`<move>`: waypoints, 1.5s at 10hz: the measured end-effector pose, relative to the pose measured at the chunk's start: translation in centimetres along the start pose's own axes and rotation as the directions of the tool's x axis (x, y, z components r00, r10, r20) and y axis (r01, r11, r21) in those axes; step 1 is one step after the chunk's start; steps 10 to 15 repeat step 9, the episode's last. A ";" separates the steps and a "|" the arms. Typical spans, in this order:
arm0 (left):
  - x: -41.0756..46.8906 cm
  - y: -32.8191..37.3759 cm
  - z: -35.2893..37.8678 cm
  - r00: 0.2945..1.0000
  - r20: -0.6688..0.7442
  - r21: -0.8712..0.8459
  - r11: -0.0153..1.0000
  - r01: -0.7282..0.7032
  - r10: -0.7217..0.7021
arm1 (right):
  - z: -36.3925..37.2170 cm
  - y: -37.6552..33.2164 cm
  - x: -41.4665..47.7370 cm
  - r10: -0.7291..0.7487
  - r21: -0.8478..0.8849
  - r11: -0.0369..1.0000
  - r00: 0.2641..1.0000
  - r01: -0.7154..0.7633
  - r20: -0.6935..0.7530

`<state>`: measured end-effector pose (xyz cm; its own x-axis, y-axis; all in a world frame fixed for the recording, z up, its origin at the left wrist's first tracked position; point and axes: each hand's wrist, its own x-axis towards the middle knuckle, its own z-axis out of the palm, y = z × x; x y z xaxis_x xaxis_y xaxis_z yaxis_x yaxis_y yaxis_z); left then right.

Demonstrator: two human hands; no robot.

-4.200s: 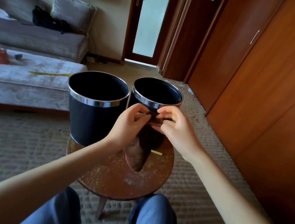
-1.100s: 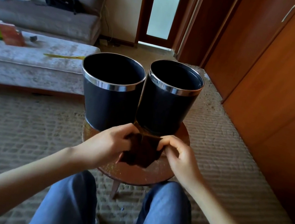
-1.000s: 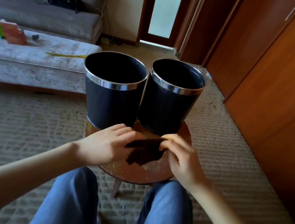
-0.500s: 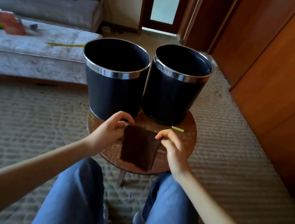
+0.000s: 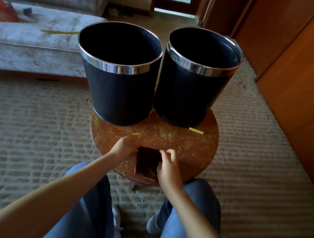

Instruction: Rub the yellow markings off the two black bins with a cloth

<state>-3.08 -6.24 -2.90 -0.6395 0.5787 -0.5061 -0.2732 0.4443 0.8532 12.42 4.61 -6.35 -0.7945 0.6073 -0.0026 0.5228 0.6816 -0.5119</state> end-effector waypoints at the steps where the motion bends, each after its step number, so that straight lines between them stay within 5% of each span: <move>1: -0.4 -1.2 0.9 0.936 0.067 0.604 0.733 -0.313 0.345 | 0.2 1.8 -0.4 -0.146 -0.329 0.934 0.989 0.140 0.006; 2: -0.2 -4.5 -0.1 0.812 0.433 0.875 0.036 -0.484 0.390 | -0.1 3.6 -0.9 -0.263 -0.467 0.841 0.961 0.272 0.086; 3: 0.2 -6.3 -1.3 0.804 0.494 0.867 -0.113 -0.486 0.332 | -0.1 4.6 -1.4 -0.245 -0.487 0.831 0.963 0.266 0.109; 6: 0.3 -5.3 -2.2 0.848 0.321 0.873 0.216 -0.438 0.422 | -0.3 5.3 -1.6 -0.329 -0.243 0.923 0.940 0.298 -0.096; 9: -1.4 0.7 0.0 0.955 0.241 0.841 0.454 -0.294 0.172 | -7.0 7.5 -4.1 -0.077 -0.110 0.991 0.997 0.074 -0.030; 15: -1.4 0.7 0.0 0.955 0.241 0.841 0.454 -0.294 0.172 | -7.0 7.5 -4.1 -0.077 -0.110 0.991 0.997 0.074 -0.030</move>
